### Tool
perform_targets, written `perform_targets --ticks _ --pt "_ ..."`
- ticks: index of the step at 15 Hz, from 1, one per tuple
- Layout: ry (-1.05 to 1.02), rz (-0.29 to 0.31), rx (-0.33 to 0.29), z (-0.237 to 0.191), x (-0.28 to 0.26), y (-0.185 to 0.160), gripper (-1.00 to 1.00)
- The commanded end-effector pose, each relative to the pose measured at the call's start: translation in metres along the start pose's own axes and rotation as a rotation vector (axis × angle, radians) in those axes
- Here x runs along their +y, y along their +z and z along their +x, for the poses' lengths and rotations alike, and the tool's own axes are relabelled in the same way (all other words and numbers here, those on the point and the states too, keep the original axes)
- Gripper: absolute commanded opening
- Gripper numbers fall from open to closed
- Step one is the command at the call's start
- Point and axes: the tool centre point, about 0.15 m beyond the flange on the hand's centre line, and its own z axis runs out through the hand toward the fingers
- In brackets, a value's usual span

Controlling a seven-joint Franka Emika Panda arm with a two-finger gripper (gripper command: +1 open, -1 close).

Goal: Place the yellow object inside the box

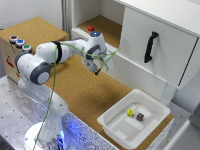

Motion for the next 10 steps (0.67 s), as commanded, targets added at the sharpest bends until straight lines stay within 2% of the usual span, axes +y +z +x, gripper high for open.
perform_targets --ticks 1,6,10 --pt "-0.173 0.070 -0.067 0.026 -0.102 0.000 1.00" --pt "-0.197 0.100 -0.174 -0.023 -0.166 0.004 1.00" --pt "-0.154 0.097 -0.244 -0.070 -0.206 -0.005 1.00"
